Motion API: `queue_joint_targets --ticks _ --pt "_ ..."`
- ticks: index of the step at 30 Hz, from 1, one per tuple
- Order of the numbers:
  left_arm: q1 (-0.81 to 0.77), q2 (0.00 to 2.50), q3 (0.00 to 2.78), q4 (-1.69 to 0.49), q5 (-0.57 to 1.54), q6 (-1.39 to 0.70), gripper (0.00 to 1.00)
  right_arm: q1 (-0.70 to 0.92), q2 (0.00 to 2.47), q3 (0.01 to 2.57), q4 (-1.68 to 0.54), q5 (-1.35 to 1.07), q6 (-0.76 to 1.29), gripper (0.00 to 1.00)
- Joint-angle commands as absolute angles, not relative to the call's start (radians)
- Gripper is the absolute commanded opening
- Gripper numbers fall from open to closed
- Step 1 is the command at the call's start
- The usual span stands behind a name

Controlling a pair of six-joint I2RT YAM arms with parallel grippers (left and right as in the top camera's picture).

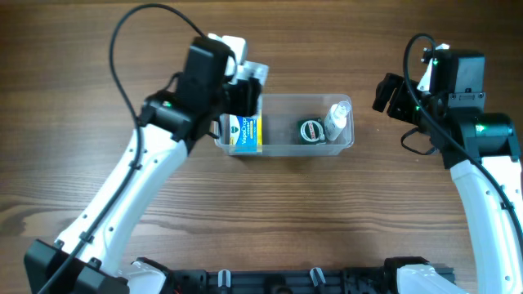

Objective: Pack container
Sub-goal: 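Lift the Hansaplast box and carry it right over the container, then lower the Hansaplast box into the container beside the Vicks box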

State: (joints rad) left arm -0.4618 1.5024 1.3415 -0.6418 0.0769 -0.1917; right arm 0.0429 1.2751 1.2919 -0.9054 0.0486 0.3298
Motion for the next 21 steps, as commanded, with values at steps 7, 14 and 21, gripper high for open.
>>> queue_joint_targets --ticks 7,14,21 --pt "-0.606 1.563 1.351 -0.601 0.058 -0.437 0.70 0.042 1.277 1.302 -0.905 0.054 0.315 1.00" --pt "-0.666 1.652 1.351 -0.567 0.016 -0.458 0.69 0.041 1.277 1.302 -0.905 0.054 0.315 1.00" --pt "-0.679 1.733 1.351 -0.557 -0.017 -0.459 0.67 0.041 1.277 1.302 -0.905 0.054 0.315 1.00"
